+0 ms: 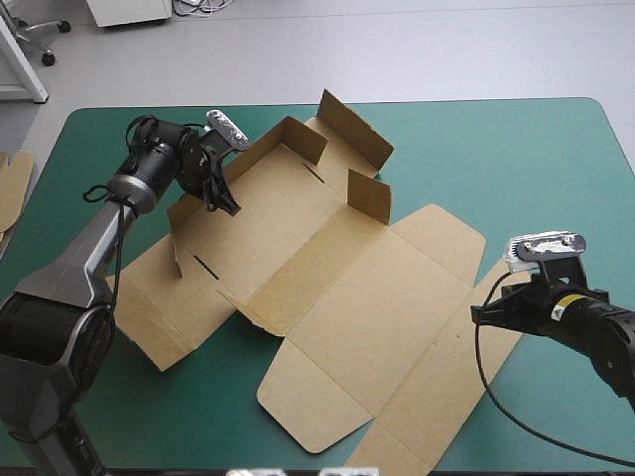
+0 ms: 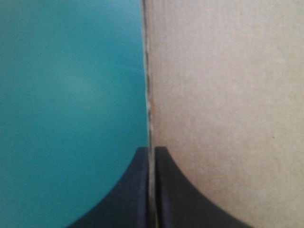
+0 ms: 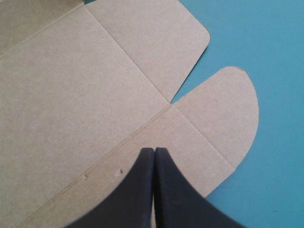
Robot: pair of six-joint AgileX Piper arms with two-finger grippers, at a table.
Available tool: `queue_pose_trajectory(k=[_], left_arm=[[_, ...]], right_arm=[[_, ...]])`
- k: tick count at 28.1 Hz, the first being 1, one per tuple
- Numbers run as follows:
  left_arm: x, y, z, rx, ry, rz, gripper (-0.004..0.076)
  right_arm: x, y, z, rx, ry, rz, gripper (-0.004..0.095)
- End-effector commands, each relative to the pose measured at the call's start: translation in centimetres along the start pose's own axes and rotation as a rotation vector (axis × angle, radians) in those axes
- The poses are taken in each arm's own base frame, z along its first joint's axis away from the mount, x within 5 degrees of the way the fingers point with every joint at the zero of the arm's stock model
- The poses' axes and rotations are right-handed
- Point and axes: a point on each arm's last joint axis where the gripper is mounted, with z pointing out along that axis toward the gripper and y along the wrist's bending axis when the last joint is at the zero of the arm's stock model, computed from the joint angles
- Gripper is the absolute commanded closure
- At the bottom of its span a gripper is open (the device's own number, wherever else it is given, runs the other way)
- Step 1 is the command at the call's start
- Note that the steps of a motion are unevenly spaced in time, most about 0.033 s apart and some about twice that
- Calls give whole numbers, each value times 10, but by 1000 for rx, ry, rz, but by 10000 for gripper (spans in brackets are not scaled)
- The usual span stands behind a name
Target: Fold the box
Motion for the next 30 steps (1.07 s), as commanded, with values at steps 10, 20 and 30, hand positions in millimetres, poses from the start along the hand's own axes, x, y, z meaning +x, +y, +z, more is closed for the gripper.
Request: queue_pose_trajectory(k=[10, 20, 30], left_arm=[[-29, -20, -59, -70, -168, 121, 738], [-4, -8, -63, -175, -102, 177, 738], [-3, -7, -86, -191, -204, 172, 738]], right_arm=[[-16, -4, -8, 53, -104, -26, 942], [-16, -4, -7, 46, -96, -18, 942], [-17, -3, -7, 39, -109, -12, 942]])
